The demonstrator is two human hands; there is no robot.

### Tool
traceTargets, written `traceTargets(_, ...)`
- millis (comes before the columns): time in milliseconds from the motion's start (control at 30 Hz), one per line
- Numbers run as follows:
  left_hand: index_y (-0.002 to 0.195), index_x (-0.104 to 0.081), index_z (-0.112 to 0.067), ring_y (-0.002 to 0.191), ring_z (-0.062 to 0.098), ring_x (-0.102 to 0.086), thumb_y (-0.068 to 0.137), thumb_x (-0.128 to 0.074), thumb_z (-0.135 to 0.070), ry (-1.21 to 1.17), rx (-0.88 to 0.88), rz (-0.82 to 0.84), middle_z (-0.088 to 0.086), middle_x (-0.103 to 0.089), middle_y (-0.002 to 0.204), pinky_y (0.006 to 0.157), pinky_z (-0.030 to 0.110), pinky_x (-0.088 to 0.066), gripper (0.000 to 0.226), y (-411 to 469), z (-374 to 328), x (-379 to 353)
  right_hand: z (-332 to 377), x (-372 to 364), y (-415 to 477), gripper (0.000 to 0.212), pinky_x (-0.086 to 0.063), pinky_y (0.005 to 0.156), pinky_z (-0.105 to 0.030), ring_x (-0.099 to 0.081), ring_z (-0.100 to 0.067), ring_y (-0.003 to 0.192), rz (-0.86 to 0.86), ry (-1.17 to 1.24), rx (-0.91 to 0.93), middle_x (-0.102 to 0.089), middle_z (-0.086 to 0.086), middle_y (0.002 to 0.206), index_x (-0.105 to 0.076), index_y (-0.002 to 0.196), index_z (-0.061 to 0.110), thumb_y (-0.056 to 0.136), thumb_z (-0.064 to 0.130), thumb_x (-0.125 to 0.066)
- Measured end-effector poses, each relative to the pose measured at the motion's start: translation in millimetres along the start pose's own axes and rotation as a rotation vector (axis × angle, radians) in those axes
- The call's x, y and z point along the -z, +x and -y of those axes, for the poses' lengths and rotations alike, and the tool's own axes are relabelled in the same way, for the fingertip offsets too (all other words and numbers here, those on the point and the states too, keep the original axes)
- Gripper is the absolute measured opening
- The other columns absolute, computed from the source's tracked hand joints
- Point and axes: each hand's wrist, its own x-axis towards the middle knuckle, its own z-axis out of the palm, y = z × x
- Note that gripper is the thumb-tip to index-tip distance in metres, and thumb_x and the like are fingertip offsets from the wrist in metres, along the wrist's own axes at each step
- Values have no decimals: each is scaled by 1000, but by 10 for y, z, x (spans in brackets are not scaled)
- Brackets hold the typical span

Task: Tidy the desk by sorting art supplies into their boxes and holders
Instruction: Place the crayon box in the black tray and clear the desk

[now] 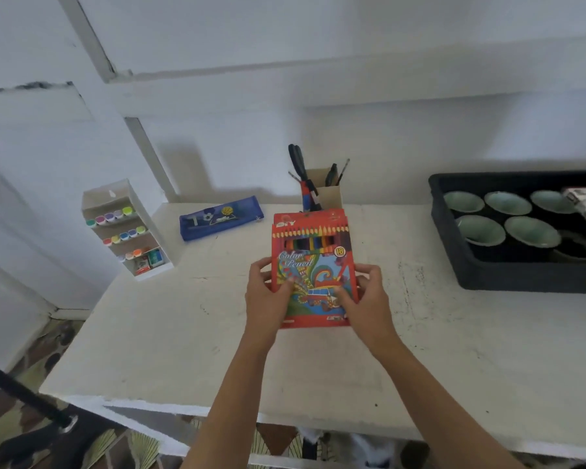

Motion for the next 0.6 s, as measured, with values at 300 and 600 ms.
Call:
traceTargets(300, 118, -40, -28, 86, 10, -64, 87, -67, -20, -110, -68, 231, -10, -58, 98, 60, 20, -54, 41, -161, -538, -1363, 166, 1530, 260, 33, -55, 57, -19, -68, -4, 79, -153, 33, 22, -63, 12, 95, -42, 110, 16, 86, 10, -65)
traceTargets(600, 115, -40, -24, 87, 4, -61, 89, -62, -11, -140, -80, 426, -10, -57, 100, 62, 16, -53, 36, -420, -873, -2978, 54, 3202, 719, 33, -56, 61, -20, -66, -6, 84, -265, -81, 16, -62, 10, 99, -46, 111, 19, 85, 13, -65)
